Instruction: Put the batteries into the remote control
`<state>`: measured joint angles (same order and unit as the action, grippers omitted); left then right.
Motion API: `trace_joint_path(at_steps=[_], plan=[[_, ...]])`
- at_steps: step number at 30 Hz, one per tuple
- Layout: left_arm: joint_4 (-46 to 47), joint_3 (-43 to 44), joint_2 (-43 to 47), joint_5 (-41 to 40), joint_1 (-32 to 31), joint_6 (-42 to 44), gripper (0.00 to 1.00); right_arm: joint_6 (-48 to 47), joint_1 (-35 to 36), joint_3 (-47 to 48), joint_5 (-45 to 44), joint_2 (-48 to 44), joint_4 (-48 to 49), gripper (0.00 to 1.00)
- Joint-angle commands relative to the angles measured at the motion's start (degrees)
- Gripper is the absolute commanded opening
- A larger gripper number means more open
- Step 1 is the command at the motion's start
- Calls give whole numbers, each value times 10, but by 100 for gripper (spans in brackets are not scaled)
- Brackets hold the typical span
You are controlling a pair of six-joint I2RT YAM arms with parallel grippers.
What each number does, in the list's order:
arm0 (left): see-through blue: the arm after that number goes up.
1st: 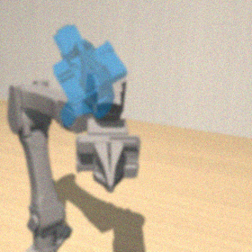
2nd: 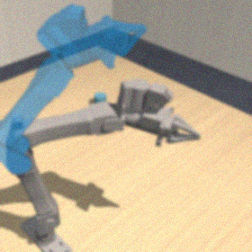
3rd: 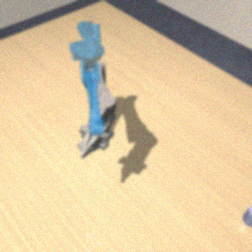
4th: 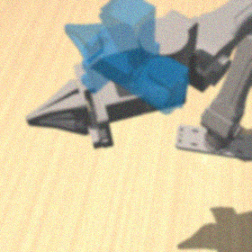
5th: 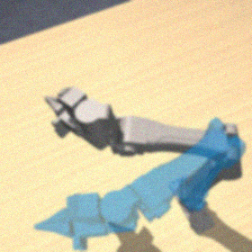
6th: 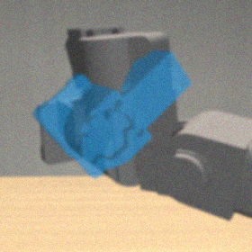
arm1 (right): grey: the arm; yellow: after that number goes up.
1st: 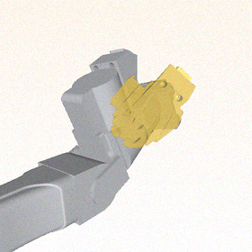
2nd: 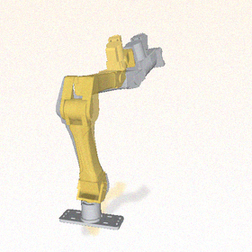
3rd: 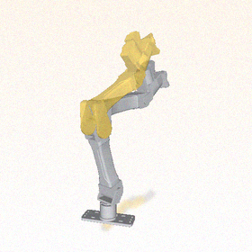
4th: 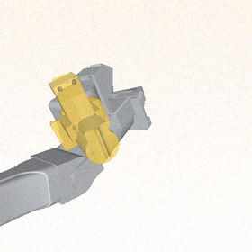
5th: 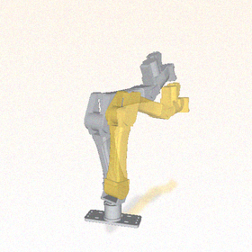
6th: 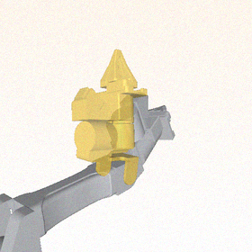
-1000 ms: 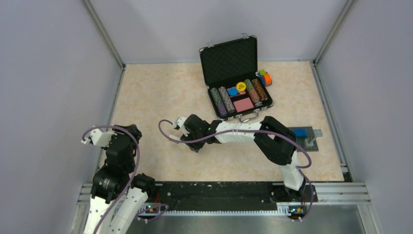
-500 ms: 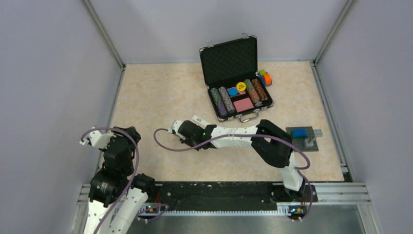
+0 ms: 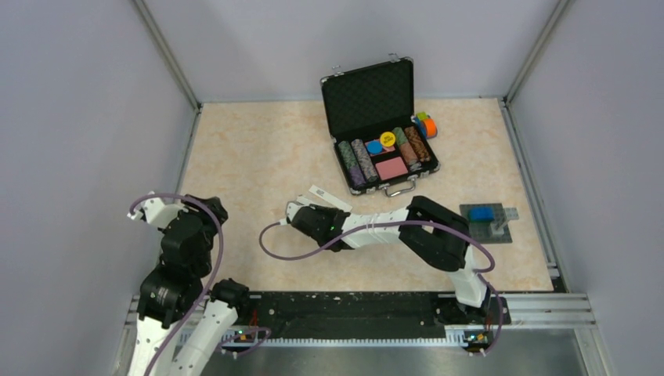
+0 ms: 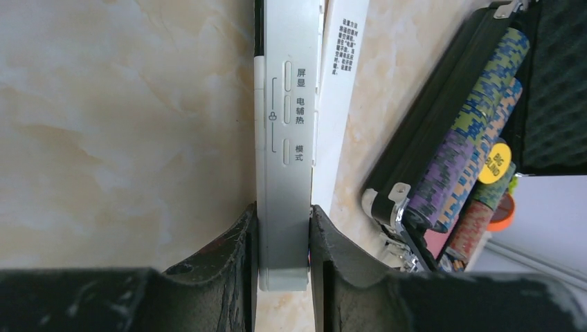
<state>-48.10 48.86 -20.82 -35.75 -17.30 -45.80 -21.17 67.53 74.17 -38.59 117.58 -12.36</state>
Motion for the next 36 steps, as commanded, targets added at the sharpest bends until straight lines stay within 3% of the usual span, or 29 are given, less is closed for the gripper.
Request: trace_joint_path(at_steps=[1,9,24,29,36], plan=[[30,30,-16,8,0,34,58,-43,11,-18,-50,6,37,16],[52,25,-26,11,0,48,59,-14,39,-30,-23,-6,13,41],[100,14,-71,54,0,54,59,112,46,-44,123,-89,-46,46],[107,25,-91,72,0,62,59,166,41,-30,189,-154,-70,56],[110,28,-111,111,0,39,59,267,-42,-23,303,-211,-60,55]])
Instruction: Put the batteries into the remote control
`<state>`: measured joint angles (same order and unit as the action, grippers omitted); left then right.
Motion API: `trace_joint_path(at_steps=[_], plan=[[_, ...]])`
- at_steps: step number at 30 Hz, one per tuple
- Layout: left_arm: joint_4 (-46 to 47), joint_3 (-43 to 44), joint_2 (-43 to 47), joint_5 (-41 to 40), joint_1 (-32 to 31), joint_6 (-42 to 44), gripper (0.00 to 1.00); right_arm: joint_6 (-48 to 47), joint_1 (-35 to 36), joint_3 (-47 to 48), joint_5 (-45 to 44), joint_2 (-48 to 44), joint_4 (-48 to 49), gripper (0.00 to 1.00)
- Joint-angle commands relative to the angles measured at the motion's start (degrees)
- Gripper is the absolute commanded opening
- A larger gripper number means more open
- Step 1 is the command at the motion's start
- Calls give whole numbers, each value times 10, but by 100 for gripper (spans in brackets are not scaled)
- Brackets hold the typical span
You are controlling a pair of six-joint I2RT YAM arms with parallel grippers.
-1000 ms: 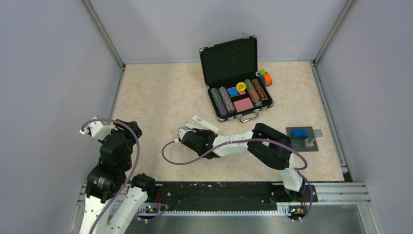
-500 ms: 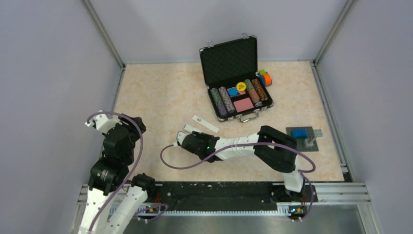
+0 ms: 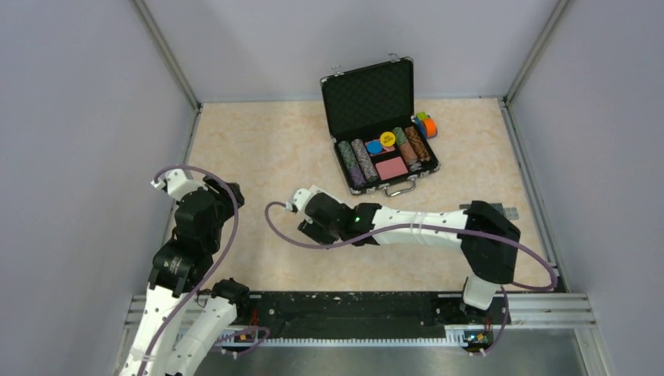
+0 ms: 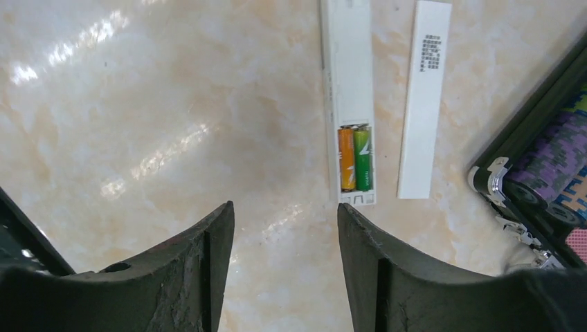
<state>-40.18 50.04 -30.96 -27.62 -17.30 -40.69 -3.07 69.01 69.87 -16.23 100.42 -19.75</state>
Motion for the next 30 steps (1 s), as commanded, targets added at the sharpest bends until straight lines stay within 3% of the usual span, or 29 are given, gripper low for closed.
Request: trace_joint_path(at_steps=[1,5,9,13,21,30], plan=[[31,16,-14,35,1,-17,59,99,-72,21,89,-39,23,53],[31,12,-27,55,2,-34,59,150,-118,59,83,8,6,50],[36,-1,-29,74,2,-48,59,194,-147,104,70,61,-5,32],[37,-16,-32,90,4,-59,59,182,-150,156,52,117,-29,22],[43,-43,-36,118,5,-75,59,147,-150,163,72,164,-34,17],[56,-52,-51,129,9,-76,59,87,-147,133,166,154,-32,15]])
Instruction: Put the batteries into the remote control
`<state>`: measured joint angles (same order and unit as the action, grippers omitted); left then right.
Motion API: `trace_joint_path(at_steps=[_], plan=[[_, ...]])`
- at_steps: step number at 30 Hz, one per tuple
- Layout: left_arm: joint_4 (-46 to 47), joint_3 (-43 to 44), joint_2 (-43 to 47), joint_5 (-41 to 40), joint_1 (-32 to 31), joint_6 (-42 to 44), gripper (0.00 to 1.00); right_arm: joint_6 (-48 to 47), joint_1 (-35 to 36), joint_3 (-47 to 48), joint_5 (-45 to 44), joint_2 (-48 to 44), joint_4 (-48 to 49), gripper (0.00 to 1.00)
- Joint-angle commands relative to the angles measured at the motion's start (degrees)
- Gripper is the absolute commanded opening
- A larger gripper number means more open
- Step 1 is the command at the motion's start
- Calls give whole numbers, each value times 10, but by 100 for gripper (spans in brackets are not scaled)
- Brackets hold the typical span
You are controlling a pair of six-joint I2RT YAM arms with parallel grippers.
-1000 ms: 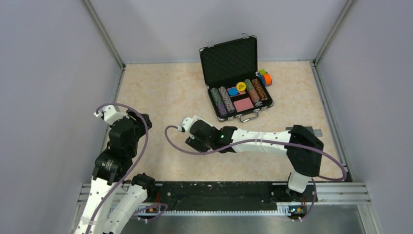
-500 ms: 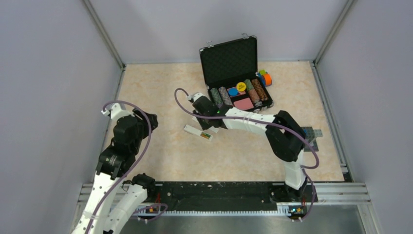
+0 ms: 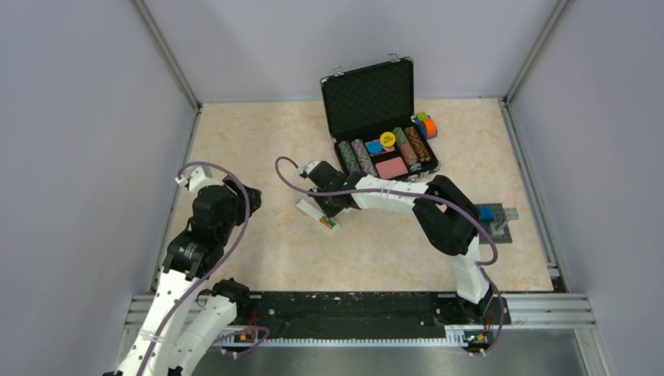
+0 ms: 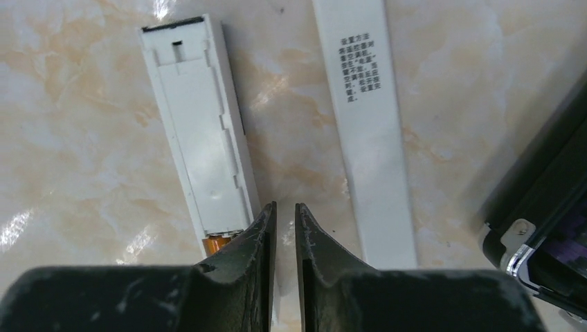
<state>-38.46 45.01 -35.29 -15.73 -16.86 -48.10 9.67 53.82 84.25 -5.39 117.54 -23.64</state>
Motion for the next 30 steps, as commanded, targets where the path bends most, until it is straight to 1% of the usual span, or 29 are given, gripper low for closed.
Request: trace_joint_path(at_steps=[1,5,7,8,10,13,17,19,23,27,30], plan=[[41,-2,-10,12,5,-1,59,-53,7,-14,75,-19,8,15],[52,-2,-18,15,8,0,59,-63,10,-18,76,-20,2,15],[54,0,-20,15,9,3,59,-56,10,-17,58,-26,-3,17],[56,1,-21,16,10,5,59,-51,10,-16,27,-30,-5,20],[57,2,-23,16,12,8,59,-46,10,-12,-16,-37,-12,32],[57,4,-26,17,14,10,59,-57,9,-2,-65,-41,-16,45],[57,6,-26,18,17,11,59,-82,1,24,-92,-22,-32,54],[56,7,-25,17,19,13,59,-93,-2,33,-107,-12,-39,55],[49,8,-21,13,21,17,59,-125,-6,46,-121,3,-48,55],[46,9,-19,9,23,20,59,-128,-14,57,-93,9,-52,55],[47,11,-22,9,27,21,59,-125,-31,85,-62,32,-87,57]])
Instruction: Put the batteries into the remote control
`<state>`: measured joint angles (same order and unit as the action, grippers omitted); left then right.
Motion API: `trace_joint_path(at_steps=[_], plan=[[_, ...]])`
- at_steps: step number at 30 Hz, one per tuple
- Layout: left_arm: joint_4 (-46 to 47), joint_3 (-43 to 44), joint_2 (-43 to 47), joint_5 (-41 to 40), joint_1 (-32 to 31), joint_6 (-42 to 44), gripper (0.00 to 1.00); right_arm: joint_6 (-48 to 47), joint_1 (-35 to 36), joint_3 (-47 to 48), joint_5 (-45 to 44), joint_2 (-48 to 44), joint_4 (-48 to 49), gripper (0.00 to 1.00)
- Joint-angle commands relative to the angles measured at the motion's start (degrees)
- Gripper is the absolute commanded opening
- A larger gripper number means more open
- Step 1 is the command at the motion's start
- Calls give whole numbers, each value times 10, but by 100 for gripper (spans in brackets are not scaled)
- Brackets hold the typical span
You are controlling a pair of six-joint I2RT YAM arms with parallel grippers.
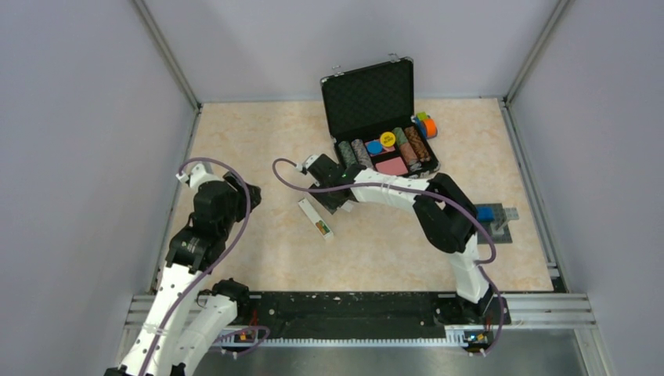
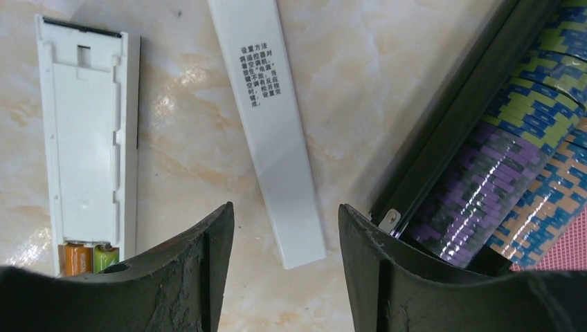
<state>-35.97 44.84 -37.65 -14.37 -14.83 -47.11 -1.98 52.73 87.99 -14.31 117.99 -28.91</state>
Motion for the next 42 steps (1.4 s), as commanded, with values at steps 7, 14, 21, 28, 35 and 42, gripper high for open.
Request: trace_joint_path(at_steps=[7,14,21,28,35,42], plan=[[26,20,-11,1,11,19,59,-17,-43,87,84,64,-84,58],[34,21,-20,5,19,21,59,-24,-53,100,140,89,-146,47],[49,20,-34,23,28,23,59,-25,-54,84,168,96,-165,38],[59,15,-42,41,38,23,59,-13,-53,60,183,73,-166,30],[63,2,-32,54,45,25,60,24,-52,-29,147,5,-134,24],[96,-16,-51,133,48,35,60,55,-48,-123,129,-91,-117,23]])
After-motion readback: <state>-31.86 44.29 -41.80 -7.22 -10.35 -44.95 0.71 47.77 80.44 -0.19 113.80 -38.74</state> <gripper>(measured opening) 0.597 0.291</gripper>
